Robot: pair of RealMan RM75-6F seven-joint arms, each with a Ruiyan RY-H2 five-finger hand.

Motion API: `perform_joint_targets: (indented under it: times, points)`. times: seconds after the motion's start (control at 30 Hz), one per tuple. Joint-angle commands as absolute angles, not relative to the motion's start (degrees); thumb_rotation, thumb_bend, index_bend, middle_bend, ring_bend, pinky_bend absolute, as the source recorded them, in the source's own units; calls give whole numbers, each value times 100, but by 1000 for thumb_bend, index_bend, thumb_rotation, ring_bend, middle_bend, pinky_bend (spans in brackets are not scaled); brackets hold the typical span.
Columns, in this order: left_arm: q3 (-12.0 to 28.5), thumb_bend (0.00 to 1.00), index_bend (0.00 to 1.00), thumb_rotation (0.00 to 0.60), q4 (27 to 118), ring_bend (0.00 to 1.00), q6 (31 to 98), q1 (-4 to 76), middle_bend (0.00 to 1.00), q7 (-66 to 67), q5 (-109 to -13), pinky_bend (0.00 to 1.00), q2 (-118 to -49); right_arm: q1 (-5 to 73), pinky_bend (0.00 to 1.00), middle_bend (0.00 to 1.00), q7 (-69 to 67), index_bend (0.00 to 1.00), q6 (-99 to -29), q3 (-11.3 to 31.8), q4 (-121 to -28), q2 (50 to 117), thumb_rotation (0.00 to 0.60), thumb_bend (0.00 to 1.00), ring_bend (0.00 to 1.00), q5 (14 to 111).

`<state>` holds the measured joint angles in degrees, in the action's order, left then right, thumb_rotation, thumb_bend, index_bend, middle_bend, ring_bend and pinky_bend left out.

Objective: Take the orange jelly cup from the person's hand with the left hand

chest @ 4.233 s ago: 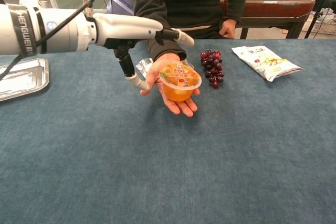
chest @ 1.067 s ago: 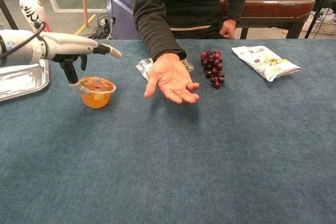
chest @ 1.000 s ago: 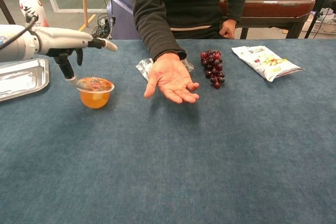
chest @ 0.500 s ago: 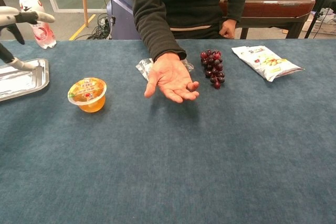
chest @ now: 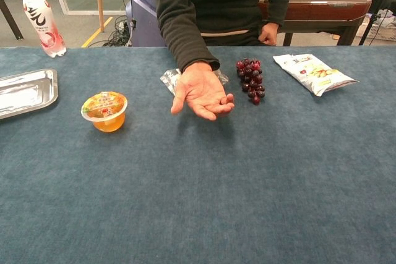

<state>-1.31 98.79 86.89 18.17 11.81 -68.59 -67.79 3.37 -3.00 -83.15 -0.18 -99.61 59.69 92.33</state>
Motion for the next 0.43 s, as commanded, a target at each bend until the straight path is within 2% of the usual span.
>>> perform_joint_targets:
  times: [0.03,0.43]
  points:
    - [-255,172,0,600,9972,41,9008,1523,0,1226,-7144,141,-6802,376,176,166,-292,189,-8307,-37,-10003,5977,600,111,41,9331]
    - [-276,172,0,600,10072,41,9290,1127,0,1581,-7780,139,-6859,353,176,166,-54,189,-8376,-101,-10117,5980,600,112,41,9415]
